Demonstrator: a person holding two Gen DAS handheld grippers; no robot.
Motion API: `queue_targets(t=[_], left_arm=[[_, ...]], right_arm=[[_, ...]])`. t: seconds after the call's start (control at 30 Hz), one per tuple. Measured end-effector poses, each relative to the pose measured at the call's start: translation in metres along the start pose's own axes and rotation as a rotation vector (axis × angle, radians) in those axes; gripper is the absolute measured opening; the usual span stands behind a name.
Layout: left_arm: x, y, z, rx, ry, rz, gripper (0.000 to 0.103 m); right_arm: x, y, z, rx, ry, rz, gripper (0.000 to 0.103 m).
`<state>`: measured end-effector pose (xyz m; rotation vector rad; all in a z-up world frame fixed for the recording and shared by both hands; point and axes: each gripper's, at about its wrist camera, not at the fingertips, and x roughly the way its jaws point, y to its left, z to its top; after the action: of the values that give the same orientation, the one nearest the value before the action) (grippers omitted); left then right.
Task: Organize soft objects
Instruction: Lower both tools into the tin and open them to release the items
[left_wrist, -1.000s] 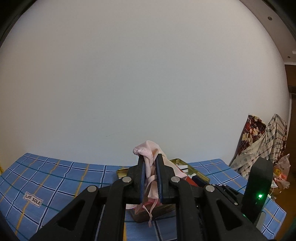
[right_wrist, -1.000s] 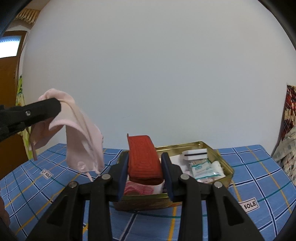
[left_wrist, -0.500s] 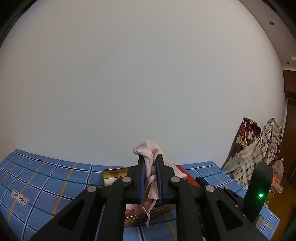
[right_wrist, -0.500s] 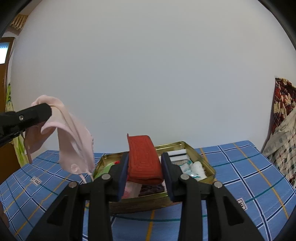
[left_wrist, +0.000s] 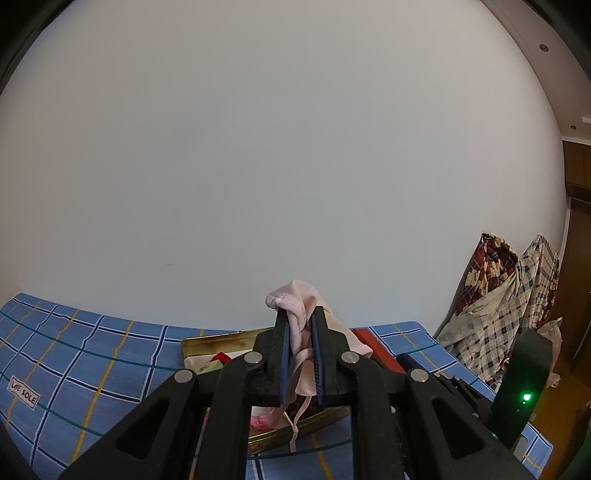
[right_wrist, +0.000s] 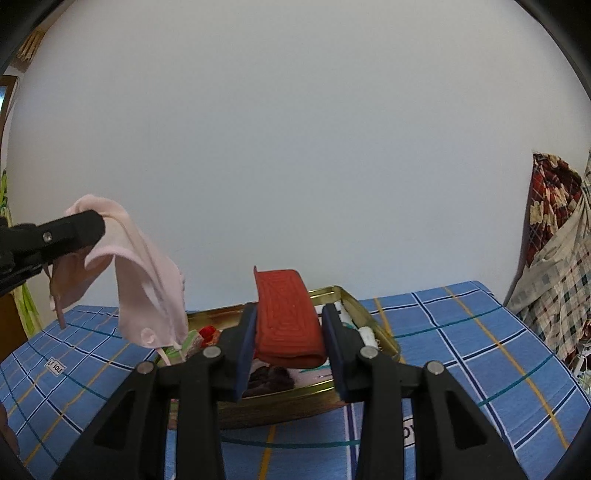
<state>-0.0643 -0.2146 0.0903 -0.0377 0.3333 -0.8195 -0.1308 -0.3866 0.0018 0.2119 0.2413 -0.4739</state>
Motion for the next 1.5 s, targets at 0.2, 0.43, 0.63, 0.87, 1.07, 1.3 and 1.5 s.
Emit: queue_targets(t=[0.2, 0.43, 0.63, 0.87, 1.07, 1.3, 1.5], left_arm=[[0.006, -0.007, 0.002, 0.007, 0.006, -0.007, 0.012], [0.018, -0.016, 0.008, 0.008, 0.001, -0.018, 0.012], [0.028, -0.017, 0.013, 0.004, 0.010, -0.015, 0.012], [0.042, -0.014, 0.015, -0.011, 0.030, -0.002, 0.012], [0.049, -0.013, 0.021, -0.010, 0.025, 0.009, 0.012], [0.058, -0.013, 0.025, -0.011, 0.024, 0.026, 0.012], [0.069, -0.011, 0.022, -0.021, 0.037, 0.041, 0.012]], right_arm=[[0.002, -0.008, 0.002, 0.019, 0.000, -0.027, 0.035], [0.005, -0.015, 0.006, 0.041, 0.007, -0.058, 0.035], [0.001, -0.022, 0.011, 0.073, 0.016, -0.075, 0.035], [0.004, -0.031, 0.012, 0.091, 0.033, -0.098, 0.035], [0.007, -0.038, 0.013, 0.094, 0.038, -0.105, 0.035], [0.013, -0.041, 0.016, 0.074, 0.045, -0.110, 0.035], [0.022, -0.038, 0.023, 0.047, 0.040, -0.114, 0.035]])
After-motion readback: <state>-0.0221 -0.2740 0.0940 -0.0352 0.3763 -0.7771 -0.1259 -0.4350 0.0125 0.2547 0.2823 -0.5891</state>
